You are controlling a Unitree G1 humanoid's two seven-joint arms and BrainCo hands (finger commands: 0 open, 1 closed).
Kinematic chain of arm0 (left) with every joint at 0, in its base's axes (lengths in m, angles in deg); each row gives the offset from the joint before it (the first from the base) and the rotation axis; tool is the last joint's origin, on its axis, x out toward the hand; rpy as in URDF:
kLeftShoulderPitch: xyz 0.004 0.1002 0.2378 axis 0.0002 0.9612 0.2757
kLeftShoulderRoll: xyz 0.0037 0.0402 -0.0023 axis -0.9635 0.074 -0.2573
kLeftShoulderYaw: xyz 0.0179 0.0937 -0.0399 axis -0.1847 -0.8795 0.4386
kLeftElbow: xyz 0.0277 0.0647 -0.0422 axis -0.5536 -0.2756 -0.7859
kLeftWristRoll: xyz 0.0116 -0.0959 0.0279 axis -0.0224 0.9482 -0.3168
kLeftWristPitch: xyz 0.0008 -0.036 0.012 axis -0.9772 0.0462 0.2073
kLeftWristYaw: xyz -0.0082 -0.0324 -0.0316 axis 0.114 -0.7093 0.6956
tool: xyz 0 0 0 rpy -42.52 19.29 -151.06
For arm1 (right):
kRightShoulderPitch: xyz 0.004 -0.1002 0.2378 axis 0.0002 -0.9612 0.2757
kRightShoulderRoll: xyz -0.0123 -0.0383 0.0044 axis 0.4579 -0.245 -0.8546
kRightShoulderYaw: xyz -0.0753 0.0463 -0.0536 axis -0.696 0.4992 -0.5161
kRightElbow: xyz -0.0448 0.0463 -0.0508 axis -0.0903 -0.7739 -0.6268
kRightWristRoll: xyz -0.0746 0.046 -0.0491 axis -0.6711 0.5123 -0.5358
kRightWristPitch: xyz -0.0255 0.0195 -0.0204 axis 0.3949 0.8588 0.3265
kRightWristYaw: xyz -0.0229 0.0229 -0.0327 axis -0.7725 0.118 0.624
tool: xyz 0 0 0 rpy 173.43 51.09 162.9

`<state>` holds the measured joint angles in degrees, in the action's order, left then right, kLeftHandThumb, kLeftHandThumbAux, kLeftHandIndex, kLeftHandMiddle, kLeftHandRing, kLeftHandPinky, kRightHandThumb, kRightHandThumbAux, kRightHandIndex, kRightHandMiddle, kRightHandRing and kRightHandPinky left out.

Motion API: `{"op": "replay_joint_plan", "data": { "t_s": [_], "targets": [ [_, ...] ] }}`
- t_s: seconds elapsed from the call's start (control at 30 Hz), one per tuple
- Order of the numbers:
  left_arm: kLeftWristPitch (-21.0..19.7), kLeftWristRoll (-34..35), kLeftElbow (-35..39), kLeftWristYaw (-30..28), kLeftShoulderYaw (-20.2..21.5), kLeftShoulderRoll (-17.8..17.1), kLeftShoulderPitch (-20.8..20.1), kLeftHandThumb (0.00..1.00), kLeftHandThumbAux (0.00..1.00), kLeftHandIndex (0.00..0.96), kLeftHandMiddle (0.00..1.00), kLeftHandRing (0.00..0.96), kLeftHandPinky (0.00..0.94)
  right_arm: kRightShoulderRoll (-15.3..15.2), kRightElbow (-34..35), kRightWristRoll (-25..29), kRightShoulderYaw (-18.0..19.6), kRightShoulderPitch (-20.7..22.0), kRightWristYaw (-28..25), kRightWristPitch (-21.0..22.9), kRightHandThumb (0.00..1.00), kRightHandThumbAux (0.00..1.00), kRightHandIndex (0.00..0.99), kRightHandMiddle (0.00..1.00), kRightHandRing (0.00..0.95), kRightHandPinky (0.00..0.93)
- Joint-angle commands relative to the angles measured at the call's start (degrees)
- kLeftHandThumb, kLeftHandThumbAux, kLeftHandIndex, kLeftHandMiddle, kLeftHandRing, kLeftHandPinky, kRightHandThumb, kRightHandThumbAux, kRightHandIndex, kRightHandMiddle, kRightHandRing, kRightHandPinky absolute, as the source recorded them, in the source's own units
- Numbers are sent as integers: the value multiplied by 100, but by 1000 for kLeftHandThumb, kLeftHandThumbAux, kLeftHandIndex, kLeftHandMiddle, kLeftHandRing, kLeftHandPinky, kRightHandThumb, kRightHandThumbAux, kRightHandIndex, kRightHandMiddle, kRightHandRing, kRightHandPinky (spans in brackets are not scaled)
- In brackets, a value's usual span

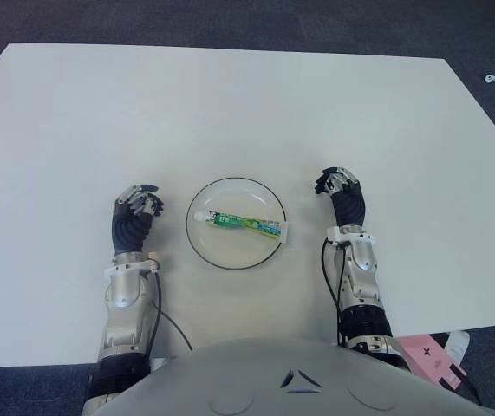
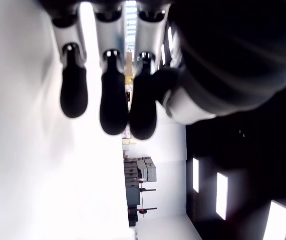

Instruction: Put the toothpaste on the table into the plate.

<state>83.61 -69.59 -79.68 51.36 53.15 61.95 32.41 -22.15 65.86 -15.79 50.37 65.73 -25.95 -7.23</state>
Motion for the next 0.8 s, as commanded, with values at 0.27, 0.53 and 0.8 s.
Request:
{"op": "replay_joint_plan", "data": {
  "t_s": [0.27, 0.53, 0.8],
  "targets": [
    [-296, 91, -176, -62, -48, 90, 172, 711, 714, 436, 615, 592, 575, -30, -591, -465, -101, -74, 322, 117, 706, 728, 430, 543, 542, 537],
    [-270, 86, -193, -88, -47, 65, 177, 709, 714, 436, 618, 592, 574, 33, -526, -502, -143, -135, 424, 194, 707, 728, 429, 539, 542, 534],
    [-321, 52, -174, -99, -76, 58, 174, 710, 715, 437, 621, 599, 586, 77, -393, -495, -182, -232, 482, 249, 709, 729, 429, 528, 538, 536]
  ]
}}
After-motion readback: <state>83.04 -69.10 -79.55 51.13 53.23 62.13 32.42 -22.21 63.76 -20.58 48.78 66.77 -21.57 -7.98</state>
